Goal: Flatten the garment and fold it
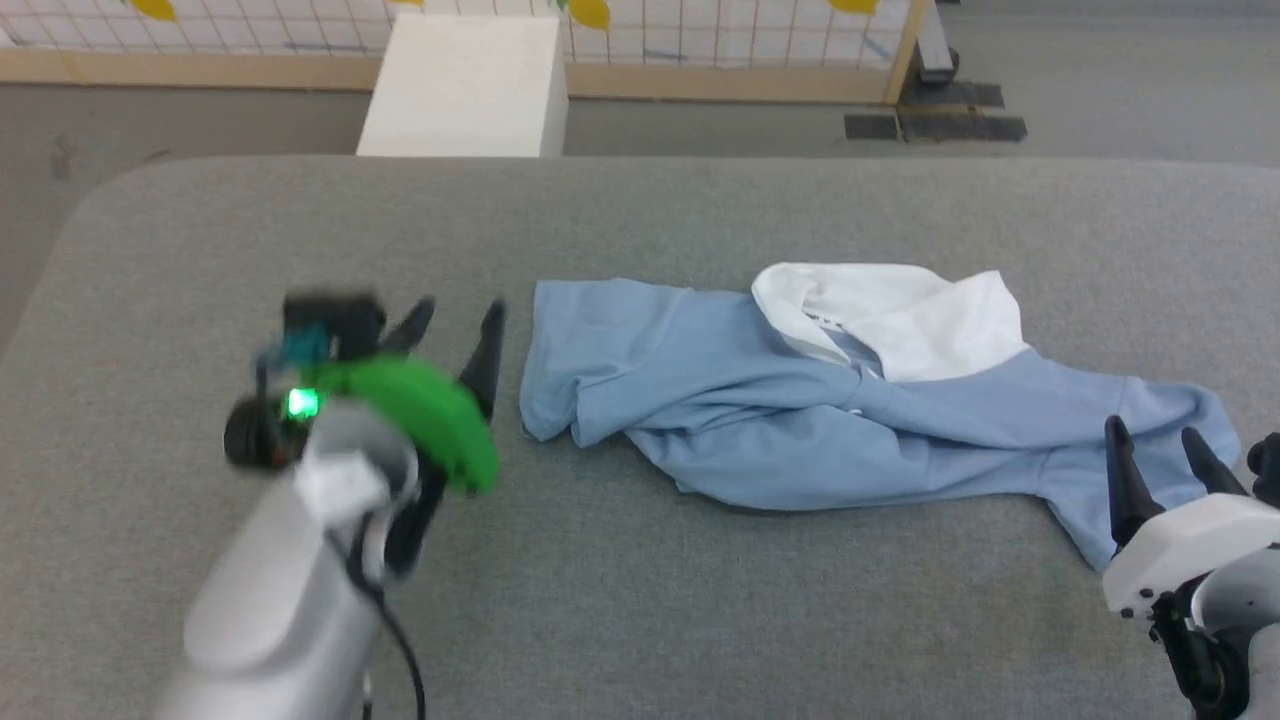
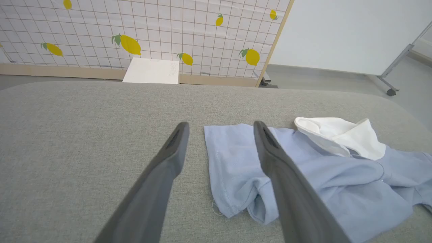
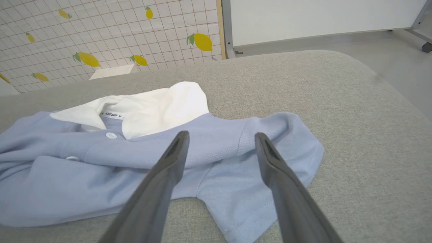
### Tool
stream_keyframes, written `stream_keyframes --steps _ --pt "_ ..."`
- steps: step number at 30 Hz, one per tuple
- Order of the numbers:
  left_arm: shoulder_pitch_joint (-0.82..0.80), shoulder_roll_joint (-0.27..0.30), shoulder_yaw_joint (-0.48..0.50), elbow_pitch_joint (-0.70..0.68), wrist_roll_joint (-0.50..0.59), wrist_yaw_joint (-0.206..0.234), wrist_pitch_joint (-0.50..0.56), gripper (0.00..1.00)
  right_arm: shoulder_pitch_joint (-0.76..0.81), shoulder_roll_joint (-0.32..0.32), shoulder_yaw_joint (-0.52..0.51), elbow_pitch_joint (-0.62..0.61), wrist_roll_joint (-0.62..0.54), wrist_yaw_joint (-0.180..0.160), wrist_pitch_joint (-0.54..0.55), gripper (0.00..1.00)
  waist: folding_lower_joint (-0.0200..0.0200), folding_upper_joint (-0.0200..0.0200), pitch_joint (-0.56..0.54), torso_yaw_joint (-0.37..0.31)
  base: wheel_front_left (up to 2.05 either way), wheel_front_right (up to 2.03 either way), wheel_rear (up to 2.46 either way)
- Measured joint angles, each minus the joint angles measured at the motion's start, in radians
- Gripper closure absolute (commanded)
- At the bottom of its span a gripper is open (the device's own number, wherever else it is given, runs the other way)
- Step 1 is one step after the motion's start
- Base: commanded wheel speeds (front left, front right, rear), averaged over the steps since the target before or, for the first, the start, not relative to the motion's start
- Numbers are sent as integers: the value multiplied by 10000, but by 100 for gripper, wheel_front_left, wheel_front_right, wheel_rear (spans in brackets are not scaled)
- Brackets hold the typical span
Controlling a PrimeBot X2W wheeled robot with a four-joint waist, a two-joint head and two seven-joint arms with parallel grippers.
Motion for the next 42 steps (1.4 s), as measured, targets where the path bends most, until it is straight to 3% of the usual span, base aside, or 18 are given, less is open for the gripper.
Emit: stream_keyframes --steps 5,11,19,24,25,26,30,36,39,42 --pt "-3058 0 -449 1776 -42 -173 2393 0 -240 75 190 -577 115 0 240 0 0 0 643 -247 0 0 0" --pt "-5073 -58 -1045 3505 267 -100 4803 0 -629 113 382 -792 249 0 320 0 0 0 1505 -727 0 0 0" --pt "-5749 33 -1810 4713 928 38 5981 0 -731 130 288 -581 362 0 84 0 0 0 2603 -1437 0 0 0" --pt "-5832 142 -1883 4999 978 445 6671 0 -822 136 270 -439 359 0 -96 0 0 0 3083 -1804 0 0 0" --pt "-5850 144 -1806 4955 905 456 6734 31 -851 140 267 -408 387 0 -148 0 0 1 3144 -1863 0 0 0" --pt "-5846 151 -1716 4909 848 460 6702 100 -865 140 261 -391 401 0 -153 0 0 0 3180 -1897 0 0 0" --pt "-5583 132 -1601 4656 581 268 6050 100 -865 144 228 -242 384 0 -226 0 0 1 3150 -1903 0 0 0" --pt "-4504 58 -606 3758 -209 113 3599 100 -941 33 -48 -219 328 0 -71 0 1 0 2745 -1698 0 0 0" --pt "-4079 54 -86 2754 -546 77 2627 100 -1218 -589 -276 -159 199 0 675 0 1 0 2543 -1468 0 0 0" --pt "-3570 67 48 1751 -790 50 2382 100 -1667 -1312 -418 81 -109 2 1835 0 1 0 2422 -1236 0 0 0"
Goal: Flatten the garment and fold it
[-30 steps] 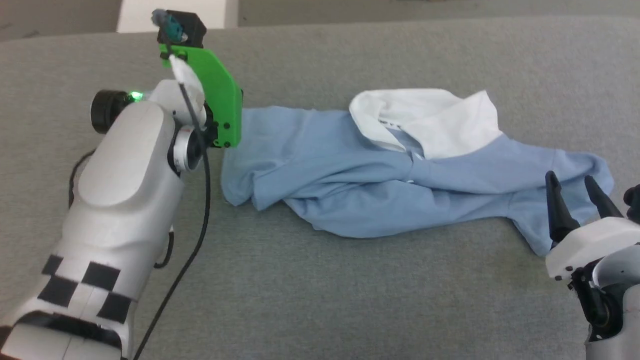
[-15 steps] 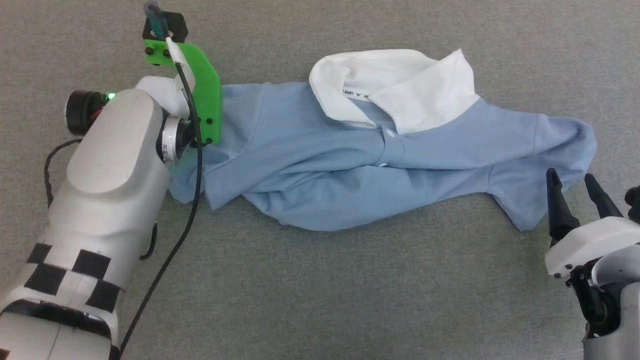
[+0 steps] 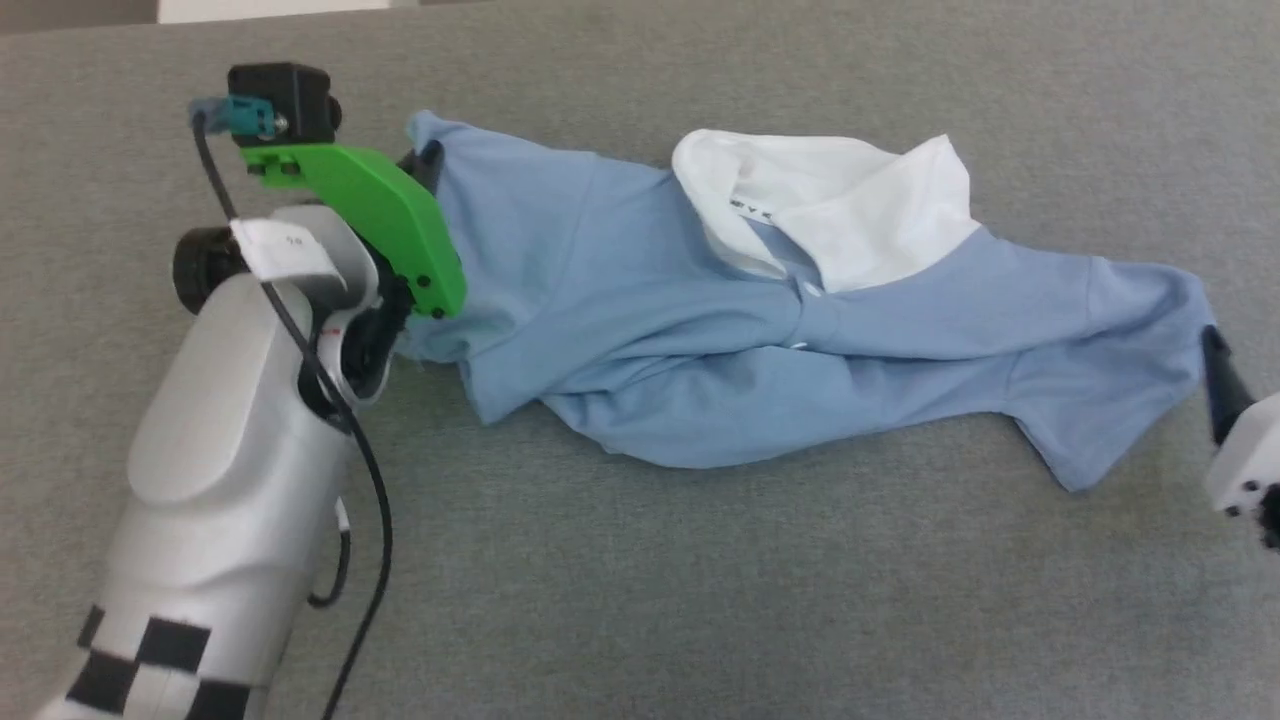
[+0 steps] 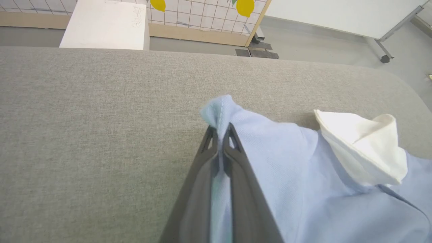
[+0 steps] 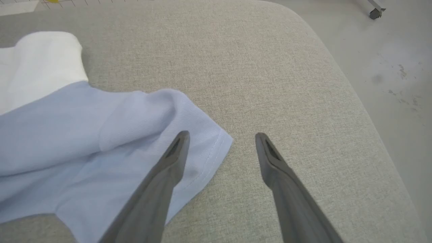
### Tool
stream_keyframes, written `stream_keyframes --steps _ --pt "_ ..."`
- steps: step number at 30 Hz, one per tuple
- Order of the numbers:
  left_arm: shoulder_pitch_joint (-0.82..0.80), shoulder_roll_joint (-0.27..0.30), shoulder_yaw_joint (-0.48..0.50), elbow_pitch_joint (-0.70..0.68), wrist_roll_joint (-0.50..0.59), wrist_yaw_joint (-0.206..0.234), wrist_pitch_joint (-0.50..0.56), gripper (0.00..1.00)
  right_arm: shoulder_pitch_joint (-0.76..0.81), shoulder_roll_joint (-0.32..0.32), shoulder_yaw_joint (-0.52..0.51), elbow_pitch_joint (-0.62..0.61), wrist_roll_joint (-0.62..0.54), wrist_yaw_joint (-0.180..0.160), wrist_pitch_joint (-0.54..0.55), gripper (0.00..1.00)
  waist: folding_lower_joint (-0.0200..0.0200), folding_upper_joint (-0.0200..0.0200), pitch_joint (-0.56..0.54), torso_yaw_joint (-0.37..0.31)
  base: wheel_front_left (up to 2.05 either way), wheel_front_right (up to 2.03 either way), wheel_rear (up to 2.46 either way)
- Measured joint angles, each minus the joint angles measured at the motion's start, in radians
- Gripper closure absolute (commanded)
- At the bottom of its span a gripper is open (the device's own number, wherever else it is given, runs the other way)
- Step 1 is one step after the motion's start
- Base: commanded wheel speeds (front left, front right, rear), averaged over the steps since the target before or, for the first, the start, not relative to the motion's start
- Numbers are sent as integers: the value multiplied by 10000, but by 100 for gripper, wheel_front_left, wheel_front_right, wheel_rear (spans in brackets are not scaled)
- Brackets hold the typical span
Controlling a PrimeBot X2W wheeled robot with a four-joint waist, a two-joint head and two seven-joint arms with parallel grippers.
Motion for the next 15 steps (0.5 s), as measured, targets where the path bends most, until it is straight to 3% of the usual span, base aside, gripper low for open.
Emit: stream_keyframes --steps 6,15 --pt "850 4 -79 -1475 -81 155 63 100 -662 -796 -109 512 -328 -2 2548 0 0 0 1 475 0 0 0" --pt "993 71 -330 -2508 -42 382 474 100 -1309 -984 284 1651 -566 -4 3492 0 0 0 505 819 0 0 0"
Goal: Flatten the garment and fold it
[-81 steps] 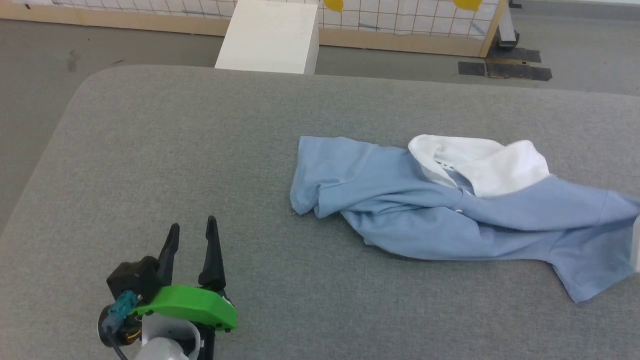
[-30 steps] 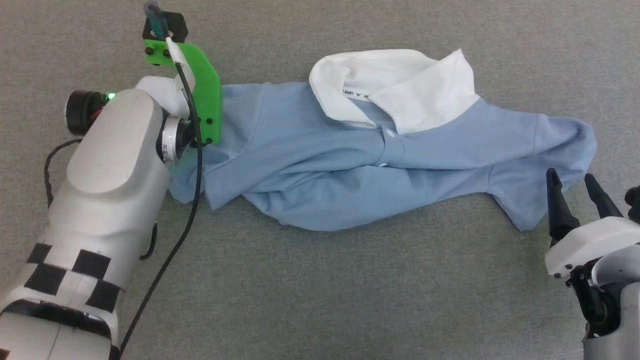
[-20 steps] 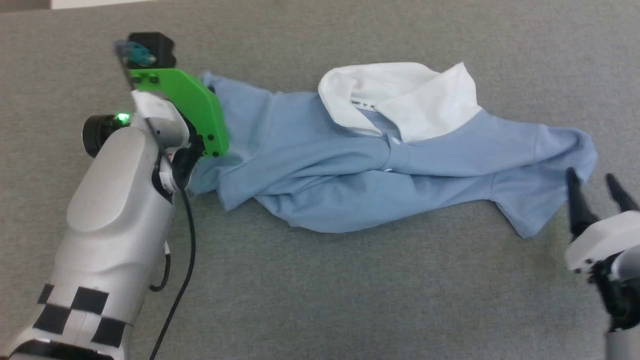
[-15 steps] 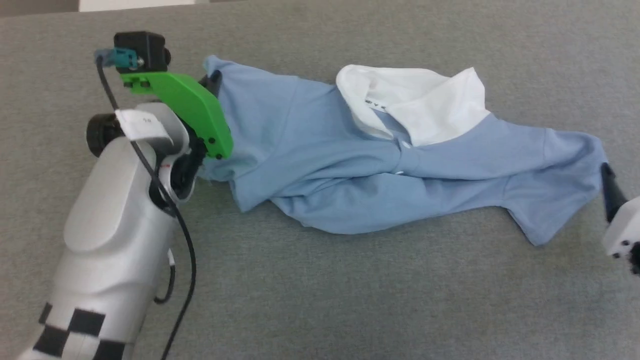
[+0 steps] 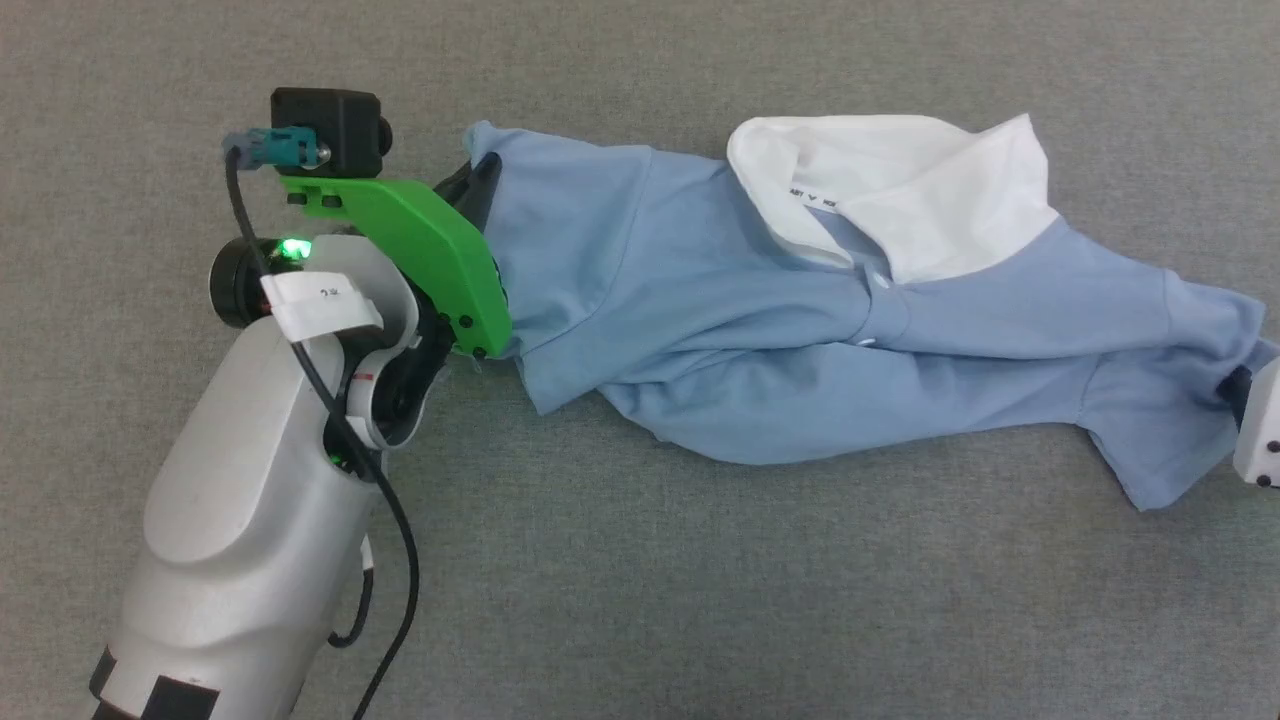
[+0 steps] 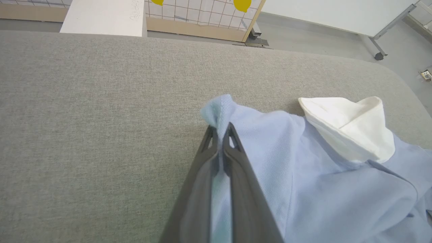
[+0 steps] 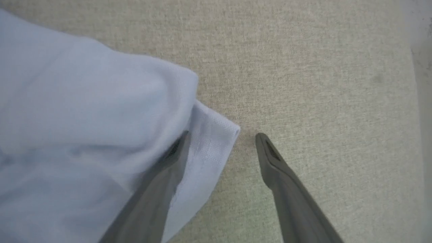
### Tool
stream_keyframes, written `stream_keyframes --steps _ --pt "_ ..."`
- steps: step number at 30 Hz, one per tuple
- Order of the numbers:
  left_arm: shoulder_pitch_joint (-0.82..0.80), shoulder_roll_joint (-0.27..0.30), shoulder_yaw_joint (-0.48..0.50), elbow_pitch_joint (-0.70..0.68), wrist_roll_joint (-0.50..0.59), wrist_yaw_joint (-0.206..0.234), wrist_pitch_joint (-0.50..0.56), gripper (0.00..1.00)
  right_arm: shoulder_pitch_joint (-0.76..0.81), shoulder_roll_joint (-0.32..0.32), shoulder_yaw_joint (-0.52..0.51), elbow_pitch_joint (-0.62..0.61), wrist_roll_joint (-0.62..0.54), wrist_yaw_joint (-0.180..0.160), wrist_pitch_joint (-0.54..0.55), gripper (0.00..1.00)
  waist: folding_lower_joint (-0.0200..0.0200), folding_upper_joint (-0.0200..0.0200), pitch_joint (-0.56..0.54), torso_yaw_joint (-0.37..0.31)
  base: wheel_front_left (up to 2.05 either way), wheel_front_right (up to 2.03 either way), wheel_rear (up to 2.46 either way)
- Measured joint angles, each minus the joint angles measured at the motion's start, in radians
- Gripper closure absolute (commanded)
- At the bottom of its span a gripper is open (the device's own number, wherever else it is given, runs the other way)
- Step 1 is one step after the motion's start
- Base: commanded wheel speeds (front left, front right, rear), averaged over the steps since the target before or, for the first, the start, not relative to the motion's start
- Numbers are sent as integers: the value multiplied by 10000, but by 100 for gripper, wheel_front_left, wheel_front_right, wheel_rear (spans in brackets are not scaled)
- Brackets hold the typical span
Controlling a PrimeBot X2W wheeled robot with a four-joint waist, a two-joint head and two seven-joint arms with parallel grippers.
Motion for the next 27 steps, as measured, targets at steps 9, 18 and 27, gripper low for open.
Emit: stream_keyframes --steps 9,18,27 --pt "81 38 115 -50 -144 27 -25 100 -259 -54 318 33 978 -2 224 100 0 0 -138 104 0 0 0" --pt "-977 184 807 416 -305 -29 -583 100 -2382 274 259 -1586 3630 0 148 100 0 1 -844 23 0 0 0" --pt "-5905 1001 968 2731 1691 431 -1572 100 -8099 1139 803 -82 2522 0 -746 100 1 0 -368 20 0 0 0"
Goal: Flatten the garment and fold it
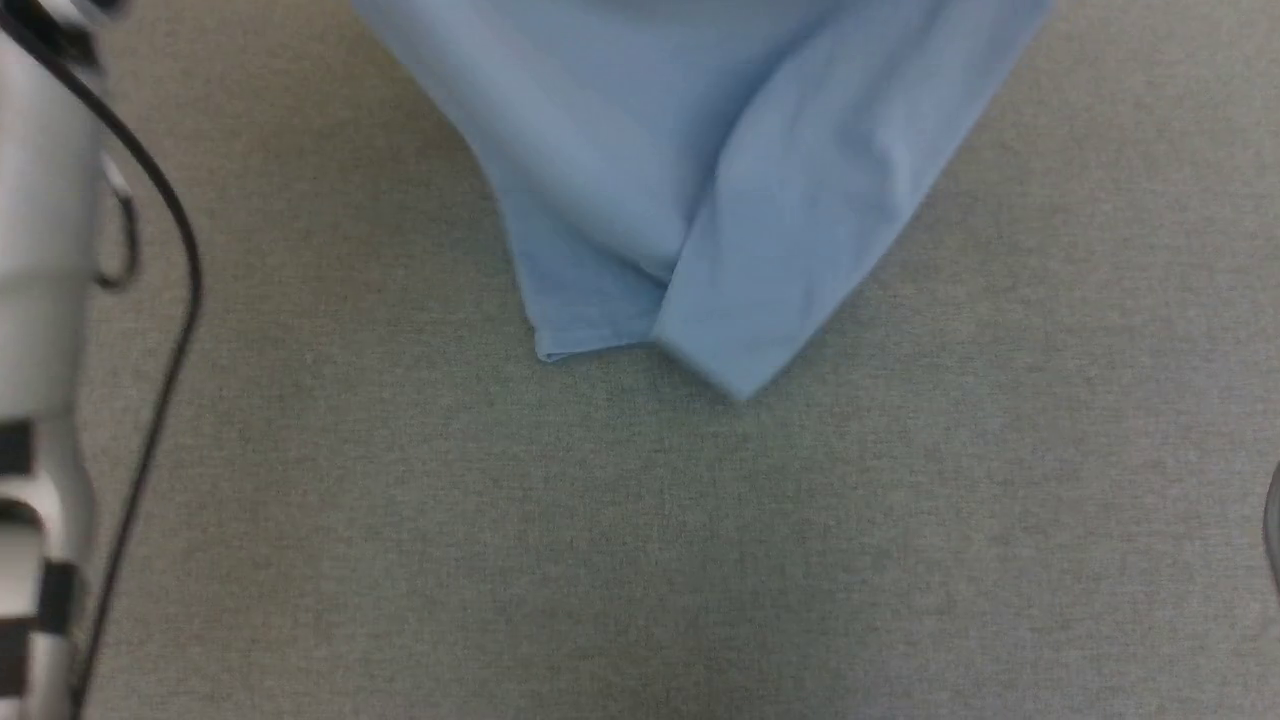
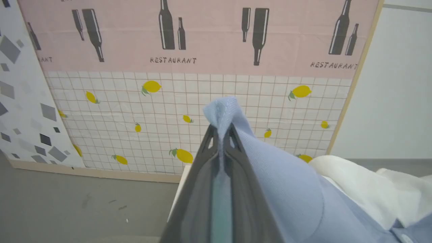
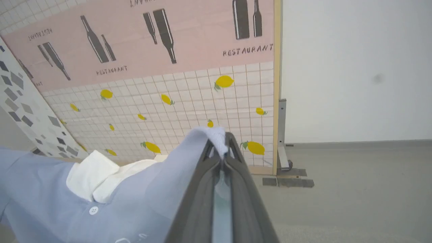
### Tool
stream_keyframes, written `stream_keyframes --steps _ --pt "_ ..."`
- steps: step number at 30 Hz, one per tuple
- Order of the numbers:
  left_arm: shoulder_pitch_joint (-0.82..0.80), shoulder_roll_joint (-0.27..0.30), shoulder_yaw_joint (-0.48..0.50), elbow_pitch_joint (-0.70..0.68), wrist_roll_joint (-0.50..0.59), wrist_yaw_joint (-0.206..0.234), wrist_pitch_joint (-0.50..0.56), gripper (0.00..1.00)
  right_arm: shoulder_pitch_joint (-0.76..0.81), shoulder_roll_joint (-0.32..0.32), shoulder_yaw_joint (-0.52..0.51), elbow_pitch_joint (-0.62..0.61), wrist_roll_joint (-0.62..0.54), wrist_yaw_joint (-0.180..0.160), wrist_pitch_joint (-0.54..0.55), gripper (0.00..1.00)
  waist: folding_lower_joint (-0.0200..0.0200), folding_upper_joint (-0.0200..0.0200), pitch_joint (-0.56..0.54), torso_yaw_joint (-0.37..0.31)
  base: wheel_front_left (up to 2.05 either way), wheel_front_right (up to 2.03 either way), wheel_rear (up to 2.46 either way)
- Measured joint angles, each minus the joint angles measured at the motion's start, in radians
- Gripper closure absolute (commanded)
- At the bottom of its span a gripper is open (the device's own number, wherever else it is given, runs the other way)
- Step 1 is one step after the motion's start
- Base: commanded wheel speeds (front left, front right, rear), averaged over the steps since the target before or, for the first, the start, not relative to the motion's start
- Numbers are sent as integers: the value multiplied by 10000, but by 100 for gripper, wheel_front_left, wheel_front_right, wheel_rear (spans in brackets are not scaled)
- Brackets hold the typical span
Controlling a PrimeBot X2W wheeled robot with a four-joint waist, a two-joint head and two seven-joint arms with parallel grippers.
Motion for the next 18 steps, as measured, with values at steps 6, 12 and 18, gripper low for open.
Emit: stream_keyframes --steps 6,12,18 --pt "-2367 245 272 779 644 251 -1179 100 -3160 481 -487 1225 -1266 0 -1712 100 0 0 518 -19 0 0 0" --pt "-3049 153 777 1854 159 -38 -2615 100 -4321 612 -897 2777 -1419 0 -3035 100 0 0 770 294 0 0 0" --pt "-989 -238 771 2240 -477 -696 -3227 100 -2225 161 -209 2516 100 0 -3039 100 0 0 612 472 0 0 0"
